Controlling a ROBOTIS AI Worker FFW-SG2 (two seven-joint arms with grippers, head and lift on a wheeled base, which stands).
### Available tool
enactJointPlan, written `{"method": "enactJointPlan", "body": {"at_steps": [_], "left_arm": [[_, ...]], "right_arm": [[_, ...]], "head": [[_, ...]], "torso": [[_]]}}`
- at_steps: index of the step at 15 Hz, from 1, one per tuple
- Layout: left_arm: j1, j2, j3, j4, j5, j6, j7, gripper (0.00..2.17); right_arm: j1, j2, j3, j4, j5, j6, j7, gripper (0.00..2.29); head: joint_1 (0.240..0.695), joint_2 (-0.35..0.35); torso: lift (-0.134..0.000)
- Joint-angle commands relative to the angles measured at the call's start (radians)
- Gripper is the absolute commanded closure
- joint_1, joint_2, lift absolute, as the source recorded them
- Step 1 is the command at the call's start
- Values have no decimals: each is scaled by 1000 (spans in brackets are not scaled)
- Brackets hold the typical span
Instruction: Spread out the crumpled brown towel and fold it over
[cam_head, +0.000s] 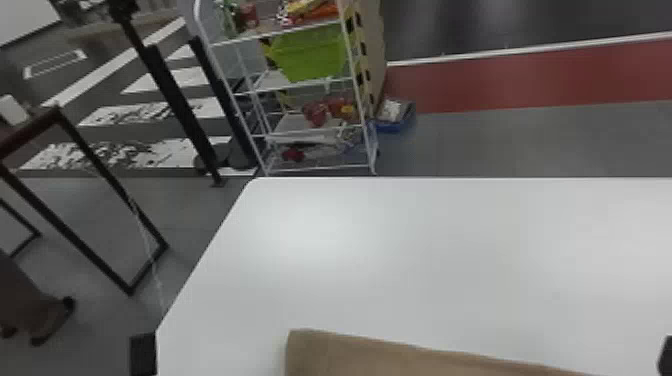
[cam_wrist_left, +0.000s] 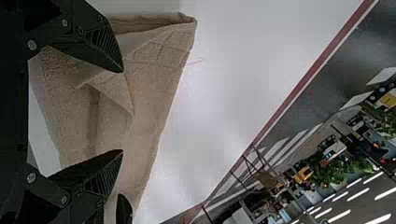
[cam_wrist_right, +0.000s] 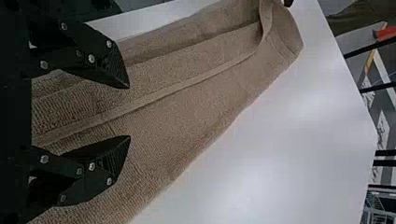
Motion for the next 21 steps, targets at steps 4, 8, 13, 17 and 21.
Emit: {"method": "enactJointPlan", "body": {"at_steps": [4, 8, 13, 17, 21], "left_arm": [[-11, -3, -20, 0, -28, 14, 10, 329], [-22, -3, -23, 0, -41, 17, 19, 329], [-26, -3, -20, 0, -44, 45, 22, 329], [-31, -3, -14, -11, -44, 78, 22, 329], [-39, -3, -11, -15, -48, 87, 22, 329]], "right_arm": [[-43, -29, 6, 11, -14, 72, 3, 900], [-47, -47, 6, 12, -37, 109, 3, 934], [-41, -47, 4, -11, -60, 158, 3, 738], [-73, -49, 7, -11, -93, 204, 3, 741], [-87, -51, 23, -6, -94, 235, 3, 761]], "head": [[695, 350], [695, 336], [695, 336], [695, 344], [695, 350]], "torso": [[-123], [-123], [-123], [-123], [-123]]}}
